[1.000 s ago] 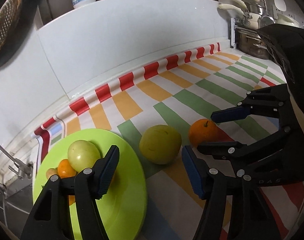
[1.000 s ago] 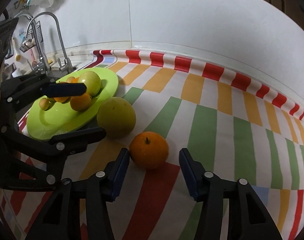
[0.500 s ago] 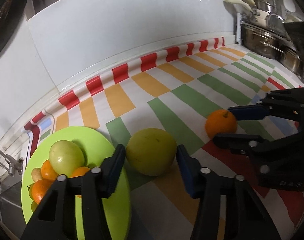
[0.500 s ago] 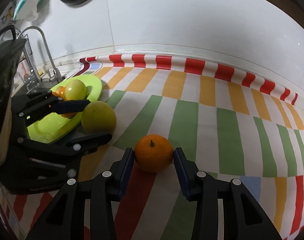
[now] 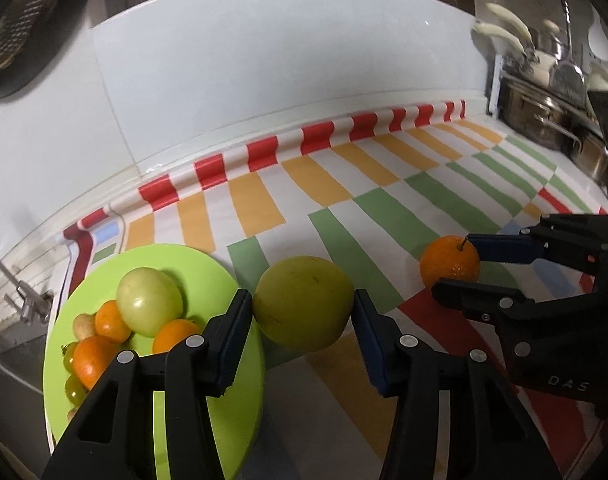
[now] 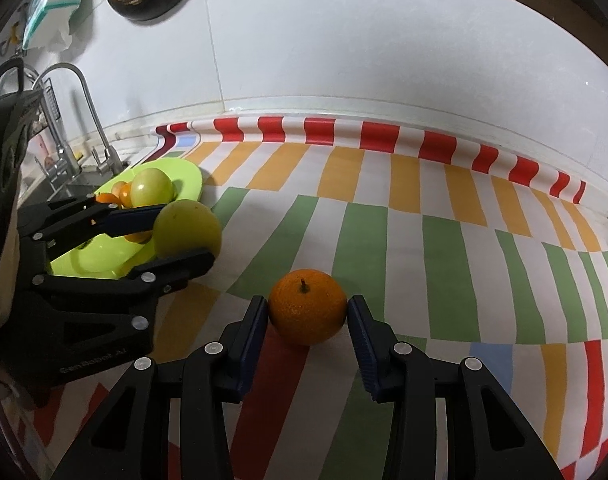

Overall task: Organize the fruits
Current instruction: 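Grasp the large yellow-green fruit with the left tool while the right tool grasps the last orange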

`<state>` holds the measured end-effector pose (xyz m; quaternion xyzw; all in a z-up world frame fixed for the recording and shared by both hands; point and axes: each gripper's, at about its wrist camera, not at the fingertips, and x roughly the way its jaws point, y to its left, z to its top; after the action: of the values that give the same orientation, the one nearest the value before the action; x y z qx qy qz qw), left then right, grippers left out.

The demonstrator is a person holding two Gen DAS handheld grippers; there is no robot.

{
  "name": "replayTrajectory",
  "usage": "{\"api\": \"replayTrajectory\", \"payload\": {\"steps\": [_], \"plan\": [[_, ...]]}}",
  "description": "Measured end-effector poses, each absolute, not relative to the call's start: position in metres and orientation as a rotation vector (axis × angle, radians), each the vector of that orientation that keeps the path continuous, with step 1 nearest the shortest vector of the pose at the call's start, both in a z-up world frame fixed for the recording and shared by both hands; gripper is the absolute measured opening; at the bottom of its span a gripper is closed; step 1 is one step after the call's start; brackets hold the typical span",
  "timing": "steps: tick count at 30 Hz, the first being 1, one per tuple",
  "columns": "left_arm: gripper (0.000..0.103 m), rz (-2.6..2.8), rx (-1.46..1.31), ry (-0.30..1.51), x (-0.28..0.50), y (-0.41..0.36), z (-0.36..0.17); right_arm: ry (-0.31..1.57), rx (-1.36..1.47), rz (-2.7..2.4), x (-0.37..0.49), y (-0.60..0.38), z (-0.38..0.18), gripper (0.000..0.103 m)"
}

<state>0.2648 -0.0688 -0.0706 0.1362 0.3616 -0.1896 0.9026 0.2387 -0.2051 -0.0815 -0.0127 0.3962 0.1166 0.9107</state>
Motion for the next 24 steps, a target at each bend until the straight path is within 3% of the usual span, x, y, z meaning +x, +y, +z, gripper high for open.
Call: {"api": "replayTrajectory", "payload": {"steps": [24], "plan": [[0.05, -0.244, 0.145, 0.649, 0.188, -0.023, -0.016, 0.675, -0.04, 0.288, 0.188, -0.183, -0.028, 0.042]]}}
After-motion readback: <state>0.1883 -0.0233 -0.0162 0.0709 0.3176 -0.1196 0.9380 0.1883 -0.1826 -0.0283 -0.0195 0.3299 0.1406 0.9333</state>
